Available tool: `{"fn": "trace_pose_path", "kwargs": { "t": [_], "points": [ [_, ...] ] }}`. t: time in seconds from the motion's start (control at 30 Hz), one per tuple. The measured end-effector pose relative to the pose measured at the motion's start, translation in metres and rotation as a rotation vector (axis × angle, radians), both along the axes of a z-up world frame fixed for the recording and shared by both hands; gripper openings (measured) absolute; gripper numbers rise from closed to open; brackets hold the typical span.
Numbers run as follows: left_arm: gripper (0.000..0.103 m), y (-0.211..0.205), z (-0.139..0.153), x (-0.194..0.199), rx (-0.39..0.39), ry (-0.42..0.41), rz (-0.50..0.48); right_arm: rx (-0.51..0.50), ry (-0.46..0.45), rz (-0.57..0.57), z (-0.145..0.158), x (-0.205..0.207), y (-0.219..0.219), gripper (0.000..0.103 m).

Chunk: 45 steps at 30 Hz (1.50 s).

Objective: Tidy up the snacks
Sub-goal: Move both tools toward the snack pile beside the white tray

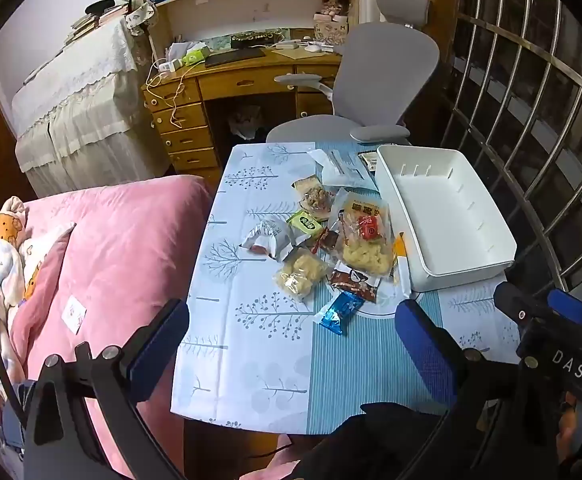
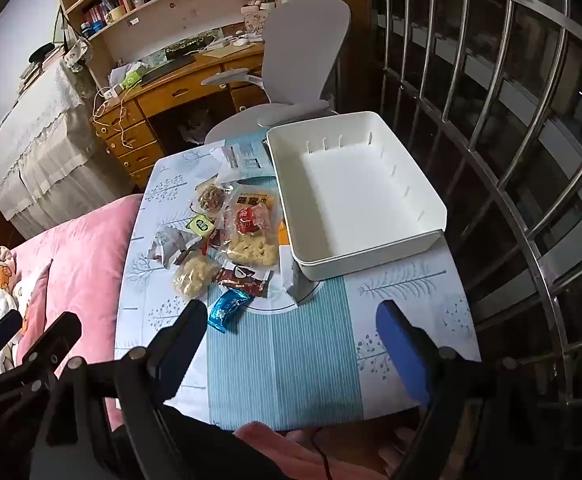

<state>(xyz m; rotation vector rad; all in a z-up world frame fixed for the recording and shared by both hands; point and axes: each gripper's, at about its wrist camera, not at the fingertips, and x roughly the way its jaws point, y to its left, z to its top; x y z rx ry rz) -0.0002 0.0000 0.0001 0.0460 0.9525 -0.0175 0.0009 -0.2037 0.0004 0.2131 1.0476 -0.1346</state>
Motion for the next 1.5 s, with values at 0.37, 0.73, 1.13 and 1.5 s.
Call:
{"fn": "trace_pose_path", "kwargs": {
  "t": [0.37, 0.73, 1.13, 1.5],
  "points": [
    [0.102, 0.003, 0.012, 0.009, -0.022, 0.002, 0.026, -0.004, -0.012, 0.033, 0.001, 0.008, -0.009, 0.087],
    [0.102, -0.008, 0.012, 0.014, 0.002, 0.0, 0.05, -0.039, -0.045, 0.071, 0.003, 0.008, -0.01, 0.087],
    [0.102, -0.023, 0.008, 0.012, 0.1, 0.037, 0.045, -0.069, -0.044, 0.088, -0.001, 0.01, -0.016, 0.087],
    [0.102, -0.018, -0.003, 0.009, 0.137, 0.125, 0.025, -0.064, -0.039, 0.164, -0.014, 0.013, -0.018, 0.087]
  ]
}}
